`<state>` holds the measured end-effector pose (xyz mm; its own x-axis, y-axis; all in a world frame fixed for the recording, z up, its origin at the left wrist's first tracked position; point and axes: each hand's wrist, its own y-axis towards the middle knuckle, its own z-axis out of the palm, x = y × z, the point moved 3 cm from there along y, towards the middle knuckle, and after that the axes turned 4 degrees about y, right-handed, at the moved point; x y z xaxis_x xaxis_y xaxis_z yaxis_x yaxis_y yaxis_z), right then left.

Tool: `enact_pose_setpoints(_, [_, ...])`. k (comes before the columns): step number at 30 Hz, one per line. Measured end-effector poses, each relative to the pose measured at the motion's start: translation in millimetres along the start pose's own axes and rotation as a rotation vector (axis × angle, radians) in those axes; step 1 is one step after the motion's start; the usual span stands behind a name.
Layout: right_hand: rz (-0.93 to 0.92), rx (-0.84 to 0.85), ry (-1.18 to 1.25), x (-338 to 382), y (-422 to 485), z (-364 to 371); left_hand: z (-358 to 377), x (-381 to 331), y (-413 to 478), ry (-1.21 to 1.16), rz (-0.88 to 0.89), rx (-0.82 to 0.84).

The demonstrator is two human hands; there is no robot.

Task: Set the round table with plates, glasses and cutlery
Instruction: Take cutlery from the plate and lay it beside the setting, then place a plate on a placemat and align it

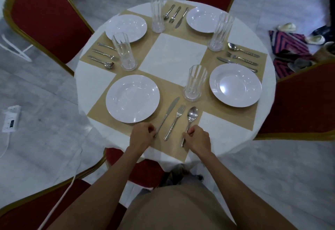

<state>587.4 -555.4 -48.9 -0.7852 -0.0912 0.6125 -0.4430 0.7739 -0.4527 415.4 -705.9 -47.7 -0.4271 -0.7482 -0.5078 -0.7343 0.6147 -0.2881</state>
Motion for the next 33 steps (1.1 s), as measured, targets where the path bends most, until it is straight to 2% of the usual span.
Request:
enact_pose_setpoints(13, [0.039,-0.01,0.002,1.4,-5.7,-8.3,-16.0,-14.0,-6.7,0.02,0.017,-0.029])
enact_pose_setpoints(22, [-0.103,0.017,0.028,-4.4,-41.7,-29.7,-54.1,-20.2,-42.0,-0.017,0.062,-0.078])
enact_pose_setpoints(27, [-0.126,0.012,0.044,-5.3,-65.8,-20.3,-89.2,-19.4,-60.8,-0.073,0.066,-0.116])
enact_pose_setpoints(33, [-0.201,0.027,0.052,10.5,-96.0,-13.4,-176.4,2.8,-69.9,-0.161,-0.031,-0.269])
